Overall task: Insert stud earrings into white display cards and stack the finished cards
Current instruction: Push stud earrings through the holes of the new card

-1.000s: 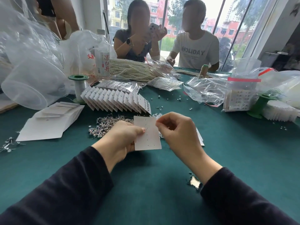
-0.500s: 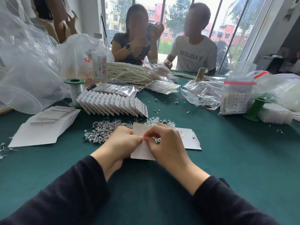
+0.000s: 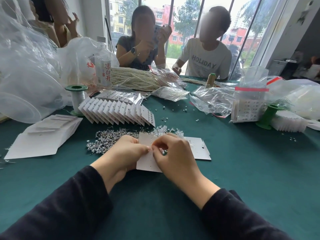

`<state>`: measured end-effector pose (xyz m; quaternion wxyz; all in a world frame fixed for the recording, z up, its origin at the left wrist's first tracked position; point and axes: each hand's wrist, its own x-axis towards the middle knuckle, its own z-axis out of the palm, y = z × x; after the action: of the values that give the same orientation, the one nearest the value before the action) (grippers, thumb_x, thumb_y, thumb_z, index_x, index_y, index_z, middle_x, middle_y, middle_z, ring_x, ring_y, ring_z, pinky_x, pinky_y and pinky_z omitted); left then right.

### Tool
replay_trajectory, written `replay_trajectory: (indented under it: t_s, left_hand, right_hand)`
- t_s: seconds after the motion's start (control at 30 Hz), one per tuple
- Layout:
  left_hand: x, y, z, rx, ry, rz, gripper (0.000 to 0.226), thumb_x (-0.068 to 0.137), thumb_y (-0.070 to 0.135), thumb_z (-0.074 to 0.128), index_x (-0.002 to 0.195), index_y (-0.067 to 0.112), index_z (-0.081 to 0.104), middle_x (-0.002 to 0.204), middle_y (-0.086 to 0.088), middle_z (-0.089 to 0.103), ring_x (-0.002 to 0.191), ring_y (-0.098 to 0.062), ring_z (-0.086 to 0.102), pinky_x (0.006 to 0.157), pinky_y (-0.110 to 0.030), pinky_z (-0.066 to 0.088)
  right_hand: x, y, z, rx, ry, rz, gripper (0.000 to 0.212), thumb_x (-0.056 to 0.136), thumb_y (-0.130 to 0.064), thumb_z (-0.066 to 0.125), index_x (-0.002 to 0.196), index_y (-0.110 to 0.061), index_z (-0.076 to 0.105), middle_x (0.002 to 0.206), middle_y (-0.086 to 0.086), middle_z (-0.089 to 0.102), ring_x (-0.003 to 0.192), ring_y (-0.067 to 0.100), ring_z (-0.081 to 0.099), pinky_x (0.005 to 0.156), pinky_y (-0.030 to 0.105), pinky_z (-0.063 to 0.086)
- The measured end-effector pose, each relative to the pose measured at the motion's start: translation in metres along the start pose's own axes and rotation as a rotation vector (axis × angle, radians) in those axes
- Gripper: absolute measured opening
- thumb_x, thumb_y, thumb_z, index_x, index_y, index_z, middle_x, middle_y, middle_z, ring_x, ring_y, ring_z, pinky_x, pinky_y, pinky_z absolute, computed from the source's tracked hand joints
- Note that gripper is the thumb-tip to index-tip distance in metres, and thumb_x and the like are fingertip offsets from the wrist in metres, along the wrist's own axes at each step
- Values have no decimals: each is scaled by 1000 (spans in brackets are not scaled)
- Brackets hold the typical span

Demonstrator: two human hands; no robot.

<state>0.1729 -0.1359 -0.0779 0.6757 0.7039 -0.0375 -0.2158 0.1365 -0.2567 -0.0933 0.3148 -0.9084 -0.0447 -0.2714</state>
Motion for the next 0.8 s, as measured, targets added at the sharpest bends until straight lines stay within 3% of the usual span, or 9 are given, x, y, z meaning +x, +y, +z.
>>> replay_trajectory:
  t_s: [0.23,0.37,0.53,0.7,0.8]
  left_hand:
    - [-1,-1,1,43,20,14,27,85,-2,55,60,5,60,44,-3,62,39,-13,61,39,-19,48]
    - [1,-2,2,119,63,39,30,84,0,56,56,10,53,39,0,53,35,-13,51,47,-23,38]
    - [1,-2,0,156,59,37,40,83,-1,54,48,15,44,43,-3,44,36,-15,42,41,-19,27]
    - [1,-3,-2,151,30,26,30,82,-2,52,56,13,46,54,-10,47,47,-18,47,48,-22,33]
    - [0,0,-2,80,4,13,28,83,-2,52,58,10,51,51,-7,55,42,-15,56,43,-21,46]
  right_hand:
    - [0,0,2,-27,28,-12,6,74,-10,62,68,-12,62,70,-2,58,63,11,47,60,9,33]
    - [0,0,2,-37,-8,-23,6,75,-8,61,69,-10,61,73,0,56,67,15,49,62,20,35]
    - [-2,-2,4,-57,-59,-57,6,77,-7,59,72,-8,61,77,5,58,71,16,47,65,19,33]
    - [-3,0,3,-46,-79,-79,7,80,-8,57,73,-9,59,77,2,56,71,15,47,65,19,33]
    - [-4,0,2,-27,-57,-80,5,81,-7,57,77,-9,58,79,0,55,73,14,47,65,17,34]
